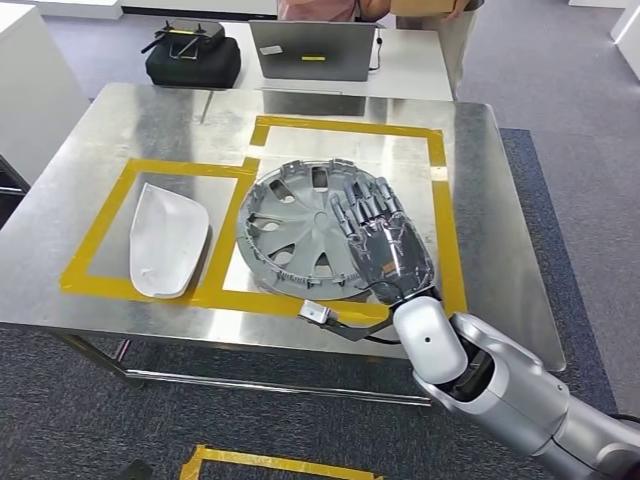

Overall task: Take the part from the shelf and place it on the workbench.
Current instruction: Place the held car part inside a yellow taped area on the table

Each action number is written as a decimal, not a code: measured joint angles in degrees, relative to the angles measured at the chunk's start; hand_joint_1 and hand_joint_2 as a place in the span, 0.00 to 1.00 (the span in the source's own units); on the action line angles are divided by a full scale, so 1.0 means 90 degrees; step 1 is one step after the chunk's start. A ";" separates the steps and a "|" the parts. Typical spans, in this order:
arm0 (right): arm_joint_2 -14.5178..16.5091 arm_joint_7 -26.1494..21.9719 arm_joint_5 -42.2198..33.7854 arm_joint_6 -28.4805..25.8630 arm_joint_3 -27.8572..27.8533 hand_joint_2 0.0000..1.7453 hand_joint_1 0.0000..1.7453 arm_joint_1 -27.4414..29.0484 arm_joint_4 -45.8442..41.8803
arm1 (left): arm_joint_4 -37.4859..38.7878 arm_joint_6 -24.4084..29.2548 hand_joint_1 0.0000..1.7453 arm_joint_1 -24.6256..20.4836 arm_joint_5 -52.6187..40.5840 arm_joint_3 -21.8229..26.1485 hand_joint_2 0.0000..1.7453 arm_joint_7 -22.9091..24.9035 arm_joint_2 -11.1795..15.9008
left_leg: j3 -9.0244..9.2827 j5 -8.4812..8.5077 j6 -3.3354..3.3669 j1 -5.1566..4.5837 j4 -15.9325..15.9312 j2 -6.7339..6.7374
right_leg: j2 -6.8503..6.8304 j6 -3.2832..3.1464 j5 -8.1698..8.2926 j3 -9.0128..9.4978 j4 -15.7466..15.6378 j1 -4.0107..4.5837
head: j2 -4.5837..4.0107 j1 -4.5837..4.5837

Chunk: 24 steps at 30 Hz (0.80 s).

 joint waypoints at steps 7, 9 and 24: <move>0.0017 0.0022 0.0017 -0.0212 -0.0229 0.00 0.00 0.0374 -0.0172 | -0.0278 -0.0245 0.00 0.0000 -0.0633 0.0713 0.00 -0.0240 -0.0435 | -0.0227 0.0144 -0.0099 0.0037 0.0074 0.0000 | -0.0038 0.0139 0.0102 0.0462 -0.0169 -0.0086 | 0.0000 0.0019; 0.0027 0.0024 0.0015 -0.0270 -0.0306 0.00 0.00 0.0429 -0.0221 | -0.0337 -0.0266 0.00 -0.0005 -0.0726 0.0860 0.00 -0.0276 -0.0504 | -0.0285 0.0186 -0.0187 0.0022 0.0130 0.0002 | -0.0056 0.0082 0.0204 0.0746 -0.0674 -0.0076 | 0.0000 0.0021; 0.0072 0.0196 -0.0147 -0.1014 -0.0837 0.00 0.00 0.1167 -0.0664 | -0.0591 -0.0441 0.00 -0.0070 -0.1432 0.1594 0.00 -0.0543 -0.0912 | 0.0536 -0.0532 -0.0269 0.0030 0.0139 -0.0243 | 0.0065 -0.0219 0.0803 0.0016 -0.0621 0.0021 | 0.0000 -0.0040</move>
